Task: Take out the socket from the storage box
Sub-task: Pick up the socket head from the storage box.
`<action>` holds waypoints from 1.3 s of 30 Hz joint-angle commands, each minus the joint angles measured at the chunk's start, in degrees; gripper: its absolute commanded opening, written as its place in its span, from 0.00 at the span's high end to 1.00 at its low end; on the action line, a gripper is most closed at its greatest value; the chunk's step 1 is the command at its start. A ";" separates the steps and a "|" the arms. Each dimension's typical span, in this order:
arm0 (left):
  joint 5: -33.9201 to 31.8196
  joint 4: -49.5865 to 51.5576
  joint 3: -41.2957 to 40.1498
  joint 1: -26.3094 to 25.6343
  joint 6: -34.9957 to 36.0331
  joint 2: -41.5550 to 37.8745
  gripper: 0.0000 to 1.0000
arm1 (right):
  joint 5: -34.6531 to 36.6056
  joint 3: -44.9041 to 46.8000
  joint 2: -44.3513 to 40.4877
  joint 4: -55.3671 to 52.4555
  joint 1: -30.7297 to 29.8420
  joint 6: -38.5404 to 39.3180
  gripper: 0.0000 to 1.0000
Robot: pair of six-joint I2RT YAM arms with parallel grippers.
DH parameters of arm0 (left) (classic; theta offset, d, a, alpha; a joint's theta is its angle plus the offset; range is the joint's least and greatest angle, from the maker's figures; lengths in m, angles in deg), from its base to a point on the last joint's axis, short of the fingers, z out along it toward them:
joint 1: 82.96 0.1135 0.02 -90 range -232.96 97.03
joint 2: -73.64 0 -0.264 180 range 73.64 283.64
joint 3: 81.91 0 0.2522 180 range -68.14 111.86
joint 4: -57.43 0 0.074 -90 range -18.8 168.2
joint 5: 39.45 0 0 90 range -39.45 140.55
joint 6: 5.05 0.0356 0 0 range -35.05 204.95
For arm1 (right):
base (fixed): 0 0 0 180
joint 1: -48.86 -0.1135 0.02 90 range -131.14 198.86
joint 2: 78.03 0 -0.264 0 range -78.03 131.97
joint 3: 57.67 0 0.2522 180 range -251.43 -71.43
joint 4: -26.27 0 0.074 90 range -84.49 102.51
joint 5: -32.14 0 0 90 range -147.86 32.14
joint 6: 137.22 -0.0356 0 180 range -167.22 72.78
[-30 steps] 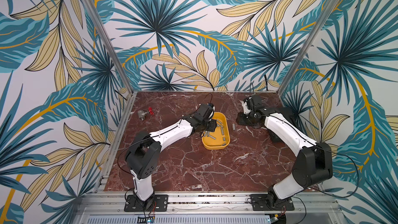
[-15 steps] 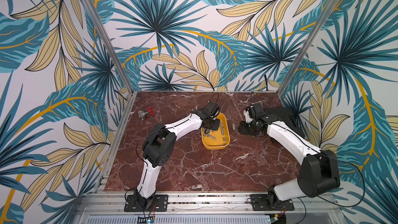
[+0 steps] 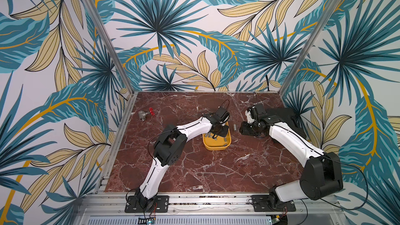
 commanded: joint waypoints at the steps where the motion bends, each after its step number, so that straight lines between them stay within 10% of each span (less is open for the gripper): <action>1: -1.28 0.54 4.09 -0.17 -0.46 1.31 0.60 | 0.27 1.01 -1.15 -1.19 0.18 0.14 0.54; 39: -8.72 5.08 4.74 -0.27 3.88 6.07 0.77 | -0.16 0.66 -0.40 -1.85 0.20 -0.05 0.54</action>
